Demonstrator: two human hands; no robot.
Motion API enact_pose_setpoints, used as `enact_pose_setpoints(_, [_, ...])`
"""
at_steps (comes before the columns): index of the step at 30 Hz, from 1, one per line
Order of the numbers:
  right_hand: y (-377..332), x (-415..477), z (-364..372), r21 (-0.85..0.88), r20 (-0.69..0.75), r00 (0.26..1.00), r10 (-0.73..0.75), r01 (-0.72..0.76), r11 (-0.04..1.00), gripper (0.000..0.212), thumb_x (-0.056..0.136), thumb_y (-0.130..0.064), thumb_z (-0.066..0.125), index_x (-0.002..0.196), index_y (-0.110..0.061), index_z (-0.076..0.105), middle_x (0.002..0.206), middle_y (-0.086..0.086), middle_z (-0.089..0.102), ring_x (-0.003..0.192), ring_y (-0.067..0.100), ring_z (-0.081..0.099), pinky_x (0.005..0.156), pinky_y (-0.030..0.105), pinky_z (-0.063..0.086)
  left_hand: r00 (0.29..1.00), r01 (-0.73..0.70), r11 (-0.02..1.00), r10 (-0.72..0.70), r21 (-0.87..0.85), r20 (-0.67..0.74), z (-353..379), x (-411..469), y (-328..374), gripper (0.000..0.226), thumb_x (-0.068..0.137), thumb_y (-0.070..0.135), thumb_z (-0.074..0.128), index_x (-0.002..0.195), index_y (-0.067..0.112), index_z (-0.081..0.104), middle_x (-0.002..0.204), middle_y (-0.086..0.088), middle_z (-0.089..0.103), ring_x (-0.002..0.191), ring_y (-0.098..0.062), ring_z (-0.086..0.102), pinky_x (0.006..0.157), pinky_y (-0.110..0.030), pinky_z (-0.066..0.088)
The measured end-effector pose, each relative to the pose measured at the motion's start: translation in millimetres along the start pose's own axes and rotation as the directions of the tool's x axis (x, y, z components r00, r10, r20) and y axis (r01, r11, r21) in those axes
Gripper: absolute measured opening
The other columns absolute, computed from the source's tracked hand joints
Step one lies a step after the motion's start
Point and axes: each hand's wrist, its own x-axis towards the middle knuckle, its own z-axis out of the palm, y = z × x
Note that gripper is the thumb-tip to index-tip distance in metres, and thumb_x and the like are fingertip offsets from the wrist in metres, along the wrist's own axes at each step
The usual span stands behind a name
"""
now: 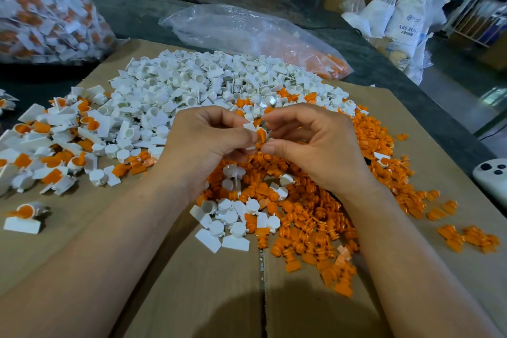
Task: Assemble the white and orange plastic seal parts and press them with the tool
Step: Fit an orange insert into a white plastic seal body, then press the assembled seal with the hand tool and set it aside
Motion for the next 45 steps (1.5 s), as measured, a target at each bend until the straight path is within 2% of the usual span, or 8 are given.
enact_pose_setpoints(14, [-1.7,-0.9,2.7,-0.028,0.018,0.994,-0.104,0.104,0.994,0.036,0.069,-0.008,0.075,0.091,-0.031,0.061,0.084,-0.015,0.061,0.077,0.005,0.062,0.071,0.015,0.051,1.000,0.001,1.000,-0.001,0.026,0.007,-0.6,-1.2,0.3,0.017,0.069,-0.008,0.071,0.063,0.006,0.064,0.051,-0.004,0.064,0.047,-0.012,0.061,0.045,-0.018,0.048])
enact_pose_setpoints(20, [5.1,5.2,-26.6,-0.253,-0.026,0.978,0.209,-0.209,0.945,0.034,0.061,-0.040,0.076,0.091,-0.041,0.058,0.090,-0.023,0.059,0.085,-0.008,0.057,0.069,0.002,0.042,1.000,0.014,1.000,-0.014,0.025,-0.013,-0.7,-1.4,0.8,0.017,0.069,-0.010,0.070,0.064,0.005,0.062,0.049,-0.003,0.062,0.043,-0.012,0.059,0.044,-0.019,0.050])
enact_pose_setpoints(24, [18.9,5.2,-47.1,-0.543,0.072,0.884,0.462,-0.354,0.761,0.058,0.065,-0.044,0.075,0.116,-0.023,0.056,0.114,-0.008,0.056,0.105,0.008,0.052,0.080,0.020,0.042,1.000,0.027,0.999,-0.027,0.026,-0.016,-1.5,-1.1,0.9,0.021,0.068,-0.009,0.071,0.060,0.008,0.061,0.047,-0.003,0.061,0.043,-0.013,0.059,0.043,-0.020,0.049])
enact_pose_setpoints(27, [21.4,4.7,-48.8,-0.662,0.140,0.811,0.568,-0.350,0.663,0.067,0.064,-0.050,0.073,0.119,-0.020,0.052,0.123,-0.001,0.053,0.111,0.016,0.049,0.093,0.034,0.042,1.000,0.016,0.999,-0.015,0.032,-0.013,-1.3,-0.3,0.8,0.022,0.069,-0.009,0.070,0.059,0.008,0.061,0.046,-0.001,0.061,0.044,-0.012,0.059,0.044,-0.020,0.050])
enact_pose_setpoints(34, [22.3,2.6,-48.8,-0.769,0.209,0.750,0.627,-0.270,0.580,0.092,0.061,-0.061,0.068,0.137,-0.022,0.035,0.137,-0.001,0.040,0.122,0.017,0.039,0.088,0.027,0.034,1.000,0.004,1.000,-0.004,0.026,-0.011,-0.7,0.3,-0.2,0.022,0.069,-0.010,0.070,0.058,0.008,0.062,0.046,-0.001,0.061,0.044,-0.011,0.060,0.044,-0.018,0.049])
enact_pose_setpoints(39, [22.4,3.5,-44.9,-0.760,0.145,0.776,0.613,-0.309,0.571,0.084,0.063,-0.055,0.073,0.133,-0.020,0.043,0.132,0.000,0.046,0.117,0.018,0.043,0.082,0.027,0.034,1.000,-0.001,1.000,0.001,0.008,-0.020,-1.4,1.7,-0.8,0.027,0.069,-0.010,0.070,0.054,0.011,0.063,0.047,-0.002,0.061,0.045,-0.012,0.060,0.044,-0.018,0.049])
enact_pose_setpoints(42, [19.4,5.1,-44.6,-0.726,0.080,0.830,0.552,-0.331,0.602,0.069,0.064,-0.044,0.076,0.125,-0.020,0.052,0.122,0.000,0.054,0.101,0.015,0.047,0.074,0.027,0.036,1.000,0.004,1.000,-0.004,-0.029,-0.014,-3.4,3.1,-0.6,0.018,0.069,-0.009,0.069,0.062,0.006,0.062,0.048,-0.002,0.061,0.046,-0.013,0.060,0.045,-0.018,0.048])
enact_pose_setpoints(45, [15.3,4.9,-47.0,-0.663,0.017,0.867,0.499,-0.364,0.655,0.068,0.064,-0.037,0.069,0.127,-0.020,0.052,0.126,-0.001,0.054,0.108,0.015,0.050,0.077,0.024,0.035,1.000,-0.004,0.996,0.003,-0.090,-0.007,-5.1,4.0,0.0,0.017,0.070,-0.008,0.068,0.064,0.006,0.062,0.049,-0.002,0.062,0.047,-0.013,0.061,0.045,-0.018,0.047])
